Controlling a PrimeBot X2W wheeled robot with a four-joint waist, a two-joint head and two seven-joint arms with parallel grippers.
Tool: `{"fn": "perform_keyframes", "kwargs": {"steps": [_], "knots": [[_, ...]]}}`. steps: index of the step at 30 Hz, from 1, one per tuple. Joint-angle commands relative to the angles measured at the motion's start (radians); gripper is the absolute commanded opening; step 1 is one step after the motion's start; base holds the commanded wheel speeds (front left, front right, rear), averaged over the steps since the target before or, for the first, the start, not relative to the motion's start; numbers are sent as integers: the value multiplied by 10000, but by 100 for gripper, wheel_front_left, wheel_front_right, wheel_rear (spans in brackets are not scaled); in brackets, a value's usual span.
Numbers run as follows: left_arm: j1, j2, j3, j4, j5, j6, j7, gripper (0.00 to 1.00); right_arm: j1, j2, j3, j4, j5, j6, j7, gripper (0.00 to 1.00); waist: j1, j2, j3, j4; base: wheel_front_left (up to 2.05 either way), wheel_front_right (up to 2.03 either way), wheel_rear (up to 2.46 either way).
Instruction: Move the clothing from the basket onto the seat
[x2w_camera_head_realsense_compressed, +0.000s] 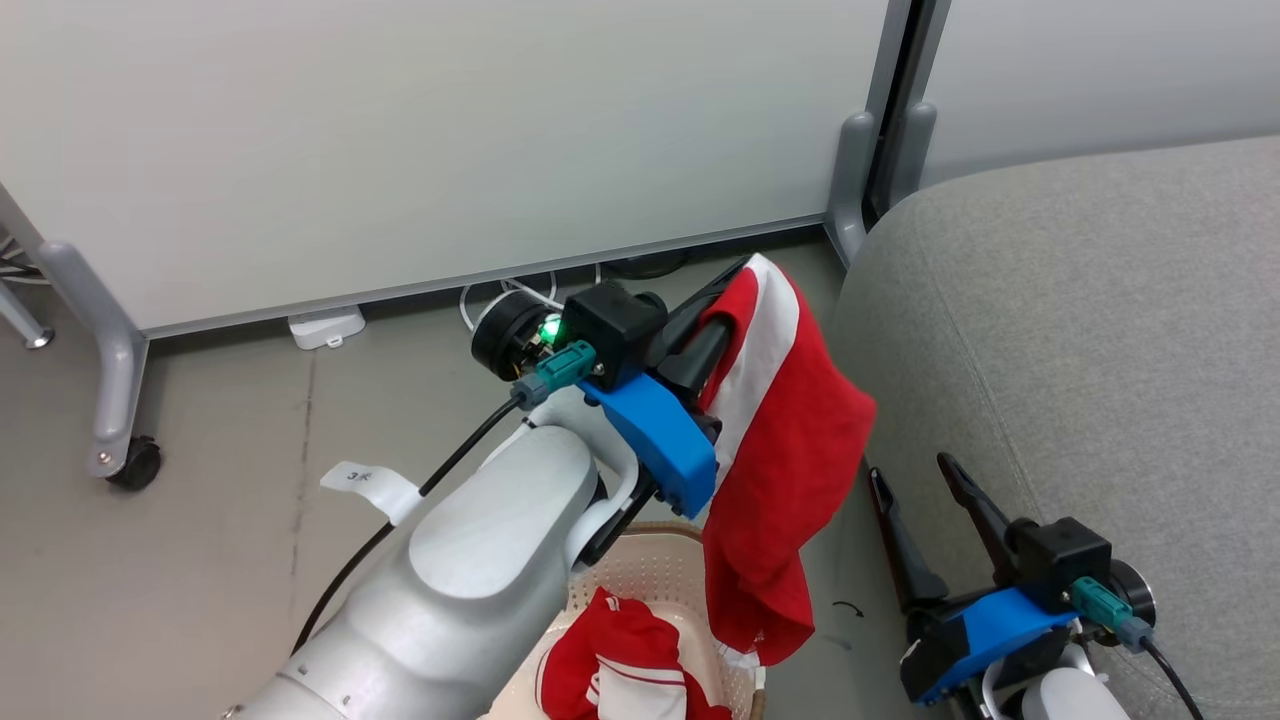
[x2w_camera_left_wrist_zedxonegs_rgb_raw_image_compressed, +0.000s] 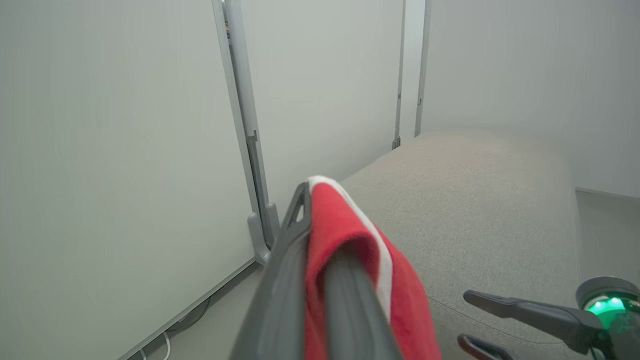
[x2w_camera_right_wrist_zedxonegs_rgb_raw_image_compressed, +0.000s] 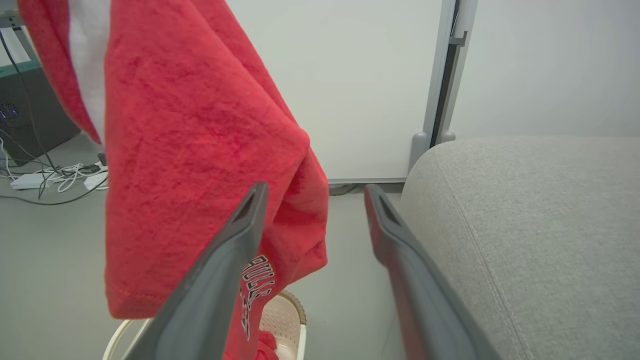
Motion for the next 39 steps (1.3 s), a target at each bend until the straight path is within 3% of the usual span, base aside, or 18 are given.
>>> {"fn": "perform_keyframes", "kwargs": {"steps": [1,18,39], "knots": [[-226,-10,-91,83,-147,-8,-26,0,153,-33,53,-51,23,5,31,100,0,-1,-56,-29,0,0,0],[-630,-68,-706,625,-747,-8,-89,0,-166,-32,522,-350,206,5,212,100,0,-1,39,-82,0,0,0],[-414,-68,-1108,628,-1110,-6,-105,0,-2027,-34,2310,675,894,5,2043,100,0,-1,-8,15,0,0,0]]}}
